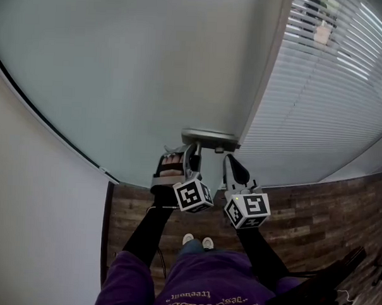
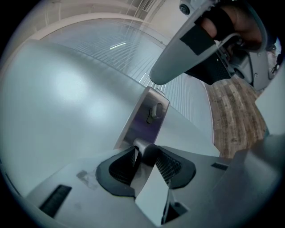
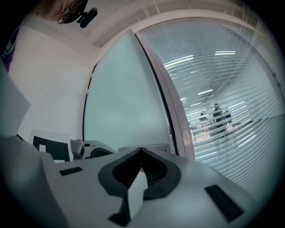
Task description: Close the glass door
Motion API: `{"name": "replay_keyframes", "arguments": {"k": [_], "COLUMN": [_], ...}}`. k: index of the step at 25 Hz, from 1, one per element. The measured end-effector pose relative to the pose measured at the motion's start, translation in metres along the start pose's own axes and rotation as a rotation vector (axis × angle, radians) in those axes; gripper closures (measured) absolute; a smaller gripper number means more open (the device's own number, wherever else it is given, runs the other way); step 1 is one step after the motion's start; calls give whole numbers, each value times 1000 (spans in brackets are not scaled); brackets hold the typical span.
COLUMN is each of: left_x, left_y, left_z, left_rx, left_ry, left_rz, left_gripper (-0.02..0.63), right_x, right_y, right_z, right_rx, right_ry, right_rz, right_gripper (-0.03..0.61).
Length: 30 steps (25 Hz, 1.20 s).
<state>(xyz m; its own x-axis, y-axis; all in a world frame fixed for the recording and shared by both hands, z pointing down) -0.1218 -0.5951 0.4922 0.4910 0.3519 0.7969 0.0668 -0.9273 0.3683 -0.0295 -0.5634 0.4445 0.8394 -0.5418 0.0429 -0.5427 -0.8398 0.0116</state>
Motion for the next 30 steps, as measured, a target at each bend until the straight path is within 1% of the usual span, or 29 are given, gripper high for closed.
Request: {"name": "replay_keyframes", "arguments": {"k": [2, 6, 8, 13, 18, 25, 30], "left_x": [3, 20, 22, 10, -16, -19, -24], "left_y": [2, 19, 22, 28, 40, 57, 65], "left_z": [-2, -10, -11, -5, 6, 8, 8], "left_rx": [2, 8, 6, 0, -8, -23, -37], "left_ry": [-3, -15, -21, -25, -25, -46, -62], "left_rz": [-2, -19, -28, -36, -36, -42, -27], "left_gripper": [472, 472, 472, 472, 472, 472, 472], "right_x": [2, 8, 10, 10, 18, 31, 33], "right_y": [1, 7, 10, 18, 31, 33, 34], "right_z": [-2, -21, -22, -10, 11, 11, 11], "right_rx": [4, -6, -4, 10, 11, 9, 5], "right_ry": [1, 2, 1, 17, 28, 18, 12], "right_rz": [-15, -41, -52, -70, -104, -139, -147], "right_gripper": [581, 581, 581, 581, 581, 581, 581]}}
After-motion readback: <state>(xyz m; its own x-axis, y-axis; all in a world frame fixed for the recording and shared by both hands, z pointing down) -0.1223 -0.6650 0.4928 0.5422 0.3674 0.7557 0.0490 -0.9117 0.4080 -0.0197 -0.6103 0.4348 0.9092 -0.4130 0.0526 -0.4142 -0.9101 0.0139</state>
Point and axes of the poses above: the fingertips, and each gripper's own axes: y forward along the fingers, x to its right, z out of its top, the point moved 1 cm from there along -y, backward along the fingers, and after that the axes turned 5 degrees about -y, right-handed, at the moved point
